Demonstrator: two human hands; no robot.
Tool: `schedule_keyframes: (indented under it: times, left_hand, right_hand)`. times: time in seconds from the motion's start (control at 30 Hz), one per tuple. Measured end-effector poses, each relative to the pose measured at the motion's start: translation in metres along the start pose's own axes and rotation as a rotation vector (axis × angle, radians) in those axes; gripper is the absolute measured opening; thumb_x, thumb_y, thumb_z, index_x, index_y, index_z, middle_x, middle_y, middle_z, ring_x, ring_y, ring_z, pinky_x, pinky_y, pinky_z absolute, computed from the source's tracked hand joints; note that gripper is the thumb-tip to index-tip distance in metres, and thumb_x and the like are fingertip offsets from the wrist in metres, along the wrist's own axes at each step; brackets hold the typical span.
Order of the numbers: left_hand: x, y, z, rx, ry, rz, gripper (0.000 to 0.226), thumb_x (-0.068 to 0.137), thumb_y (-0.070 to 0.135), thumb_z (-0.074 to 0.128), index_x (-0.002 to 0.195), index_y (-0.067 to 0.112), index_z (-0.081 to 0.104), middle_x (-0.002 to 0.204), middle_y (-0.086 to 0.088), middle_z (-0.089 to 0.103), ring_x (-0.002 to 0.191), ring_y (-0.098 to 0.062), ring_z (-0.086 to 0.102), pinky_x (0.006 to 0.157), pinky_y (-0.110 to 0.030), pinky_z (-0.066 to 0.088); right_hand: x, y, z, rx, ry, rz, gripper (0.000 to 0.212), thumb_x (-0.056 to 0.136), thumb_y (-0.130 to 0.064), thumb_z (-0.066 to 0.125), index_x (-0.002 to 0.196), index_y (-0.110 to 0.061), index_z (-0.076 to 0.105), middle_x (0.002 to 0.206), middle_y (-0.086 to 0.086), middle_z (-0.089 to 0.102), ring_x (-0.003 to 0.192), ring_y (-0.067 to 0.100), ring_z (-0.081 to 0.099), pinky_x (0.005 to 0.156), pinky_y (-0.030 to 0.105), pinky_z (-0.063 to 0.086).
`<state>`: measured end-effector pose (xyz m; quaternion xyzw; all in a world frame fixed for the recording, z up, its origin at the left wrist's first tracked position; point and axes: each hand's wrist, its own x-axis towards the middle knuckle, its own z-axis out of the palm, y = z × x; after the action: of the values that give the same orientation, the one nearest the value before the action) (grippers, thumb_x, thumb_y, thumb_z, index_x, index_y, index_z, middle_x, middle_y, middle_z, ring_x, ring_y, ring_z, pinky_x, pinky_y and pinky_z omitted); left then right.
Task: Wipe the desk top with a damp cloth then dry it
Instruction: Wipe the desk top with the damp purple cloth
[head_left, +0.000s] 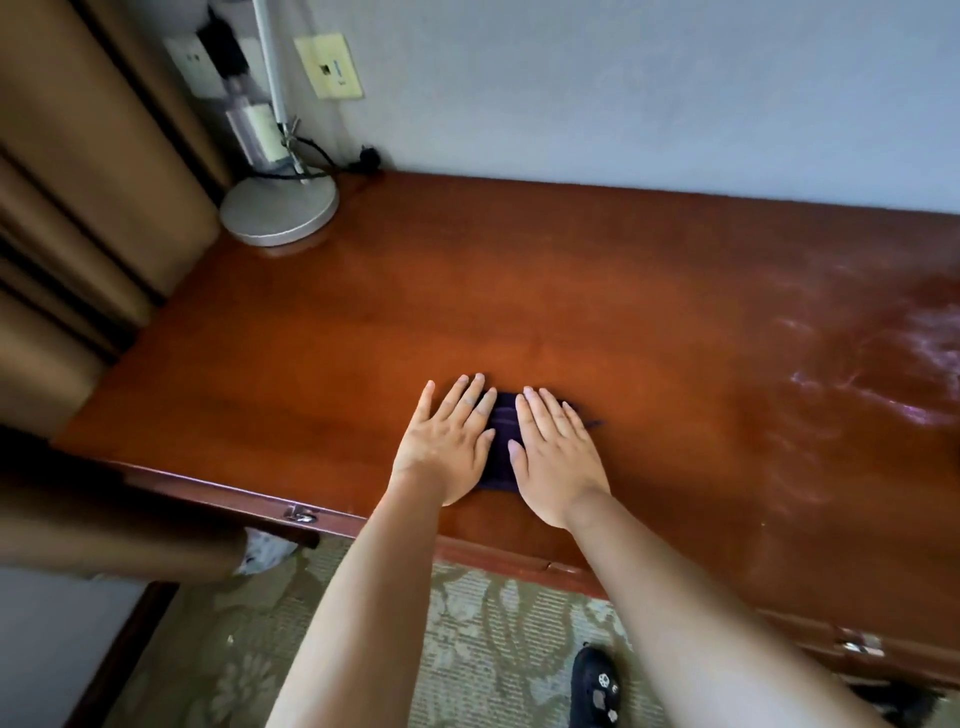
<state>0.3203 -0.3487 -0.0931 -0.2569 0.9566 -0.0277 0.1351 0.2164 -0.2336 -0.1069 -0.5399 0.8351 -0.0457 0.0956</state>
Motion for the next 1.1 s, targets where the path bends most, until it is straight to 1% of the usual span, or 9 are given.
schedule_keyframes:
  times: [0.13, 0.33, 0.43, 0.6, 0.8, 0.9, 1.03, 1.07, 1.1]
  left_hand:
    - [-0.017, -0.026, 0.006, -0.007, -0.006, -0.052, 0.056, 0.103, 0.039, 0.003, 0.153, 0.02, -0.012, 0.161, 0.001, -0.018, 0.147, -0.014, -0.017, 0.119, -0.045, -0.01]
    - [-0.031, -0.057, 0.013, -0.043, -0.012, -0.123, 0.055, 0.103, 0.039, 0.003, 0.153, 0.02, -0.012, 0.161, 0.002, -0.017, 0.147, -0.013, -0.018, 0.119, -0.044, -0.01]
    - [-0.038, -0.064, 0.019, -0.074, -0.004, -0.189, 0.056, 0.103, 0.039, 0.004, 0.154, 0.02, -0.01, 0.161, 0.002, -0.015, 0.147, -0.014, -0.016, 0.119, -0.044, -0.011]
    - [-0.056, -0.049, 0.026, -0.174, 0.026, -0.278, 0.055, 0.104, 0.038, 0.007, 0.154, 0.019, -0.006, 0.162, 0.0, -0.012, 0.148, -0.016, -0.015, 0.118, -0.044, -0.013]
    - [-0.069, -0.028, 0.027, -0.188, 0.039, -0.256, 0.056, 0.104, 0.038, 0.007, 0.154, 0.017, -0.007, 0.162, -0.001, -0.012, 0.148, -0.018, -0.015, 0.119, -0.043, -0.013]
    - [-0.072, -0.016, 0.028, -0.212, 0.053, -0.236, 0.056, 0.104, 0.037, 0.007, 0.154, 0.016, -0.005, 0.162, -0.003, -0.012, 0.148, -0.019, -0.015, 0.12, -0.041, -0.01]
    - [-0.073, -0.001, 0.027, -0.246, 0.056, -0.209, 0.057, 0.102, 0.038, 0.001, 0.154, 0.014, -0.005, 0.162, -0.005, -0.012, 0.148, -0.02, -0.015, 0.12, -0.038, -0.009]
    - [-0.072, 0.003, 0.027, -0.246, 0.049, -0.201, 0.059, 0.101, 0.04, -0.001, 0.154, 0.014, -0.006, 0.162, -0.005, -0.013, 0.148, -0.02, -0.016, 0.12, -0.038, -0.01]
    - [-0.072, 0.008, 0.026, -0.243, 0.044, -0.191, 0.065, 0.096, 0.043, -0.009, 0.154, 0.014, -0.007, 0.161, -0.005, -0.013, 0.148, -0.02, -0.016, 0.12, -0.038, -0.01]
  right_hand:
    - [0.011, -0.026, 0.004, -0.016, -0.002, -0.062, 0.089, 0.074, -0.044, -0.025, 0.153, -0.01, -0.003, 0.161, 0.003, -0.005, 0.148, 0.016, -0.008, 0.117, 0.033, -0.01]
    - [0.029, -0.056, 0.008, -0.028, 0.008, -0.138, 0.092, 0.071, -0.045, -0.027, 0.153, -0.011, -0.001, 0.162, 0.003, -0.004, 0.148, 0.016, -0.006, 0.119, 0.033, -0.007]
    - [0.035, -0.066, 0.01, -0.038, 0.021, -0.179, 0.092, 0.072, -0.045, -0.025, 0.153, -0.011, 0.002, 0.162, 0.002, -0.001, 0.148, 0.016, -0.004, 0.119, 0.033, -0.007]
    - [0.026, -0.063, 0.01, -0.049, 0.002, -0.261, 0.09, 0.076, -0.048, -0.02, 0.153, -0.011, 0.007, 0.162, 0.002, 0.002, 0.148, 0.015, -0.002, 0.118, 0.031, -0.006]
    - [0.001, -0.05, 0.007, -0.074, -0.036, -0.265, 0.09, 0.074, -0.049, -0.024, 0.154, -0.014, -0.001, 0.161, -0.002, -0.006, 0.147, 0.011, -0.009, 0.116, 0.027, -0.012]
    - [-0.011, -0.042, 0.005, -0.067, -0.037, -0.252, 0.088, 0.08, -0.054, -0.03, 0.153, -0.015, -0.002, 0.161, -0.003, -0.008, 0.147, 0.011, -0.01, 0.116, 0.027, -0.012]
    - [-0.022, -0.029, 0.009, -0.052, -0.035, -0.235, 0.111, 0.063, -0.058, -0.046, 0.153, -0.014, 0.001, 0.161, -0.002, -0.004, 0.147, 0.011, -0.006, 0.114, 0.025, -0.015]
    - [-0.025, -0.025, 0.01, -0.054, -0.035, -0.223, 0.114, 0.061, -0.059, -0.048, 0.153, -0.015, 0.001, 0.161, -0.003, -0.004, 0.147, 0.01, -0.006, 0.113, 0.024, -0.015]
    - [-0.028, -0.021, 0.01, -0.055, -0.036, -0.212, 0.114, 0.061, -0.059, -0.049, 0.153, -0.015, 0.001, 0.161, -0.003, -0.004, 0.147, 0.01, -0.007, 0.112, 0.024, -0.016]
